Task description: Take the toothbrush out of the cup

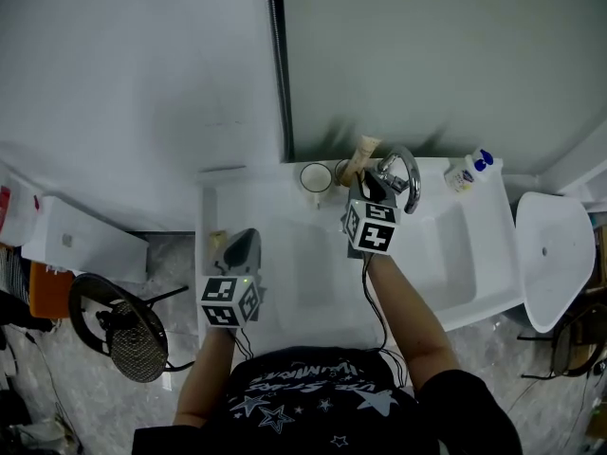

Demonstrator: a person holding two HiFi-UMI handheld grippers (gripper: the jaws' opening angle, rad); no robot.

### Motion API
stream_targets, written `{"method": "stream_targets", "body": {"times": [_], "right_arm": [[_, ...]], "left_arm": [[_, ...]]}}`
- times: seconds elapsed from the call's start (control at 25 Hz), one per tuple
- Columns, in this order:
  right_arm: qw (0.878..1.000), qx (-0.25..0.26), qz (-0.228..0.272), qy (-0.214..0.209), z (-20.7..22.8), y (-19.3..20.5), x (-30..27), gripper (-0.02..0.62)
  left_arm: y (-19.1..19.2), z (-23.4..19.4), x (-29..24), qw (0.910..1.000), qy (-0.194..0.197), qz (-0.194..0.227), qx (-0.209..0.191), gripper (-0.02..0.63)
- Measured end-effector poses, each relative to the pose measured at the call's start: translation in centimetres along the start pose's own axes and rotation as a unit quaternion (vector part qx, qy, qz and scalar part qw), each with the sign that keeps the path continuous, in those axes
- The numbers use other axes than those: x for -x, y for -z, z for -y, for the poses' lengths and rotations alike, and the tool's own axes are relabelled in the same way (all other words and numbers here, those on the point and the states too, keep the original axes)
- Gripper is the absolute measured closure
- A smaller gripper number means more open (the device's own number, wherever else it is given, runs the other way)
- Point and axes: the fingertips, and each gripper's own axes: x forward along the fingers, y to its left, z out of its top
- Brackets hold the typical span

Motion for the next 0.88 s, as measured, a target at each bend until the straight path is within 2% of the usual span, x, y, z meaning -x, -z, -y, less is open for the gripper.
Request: {"method": "stream_targets", "body": {"times": [0.12, 0.76, 0.88], "right_arm": [[1.0, -0.001, -0.008, 0.013, 0.7, 0.5, -1.1, 0.503], [1.0, -0.006, -0.018, 0.019, 1.2, 1.4, -3.7, 0.492], [0.999, -0.002, -0.028, 0.021, 1.2, 1.6, -3.8, 0.512]], "left_arm": [[0.3, -0.6, -0.5, 1.0, -0.003, -0.006, 0.004, 0.588], [1.5, -2.2, -1.5, 0.9992, -0.007, -0.021, 0.035, 0.588], [1.6, -2.1, -1.5, 0.999, -0.005, -0.022, 0.038, 0.588]]}}
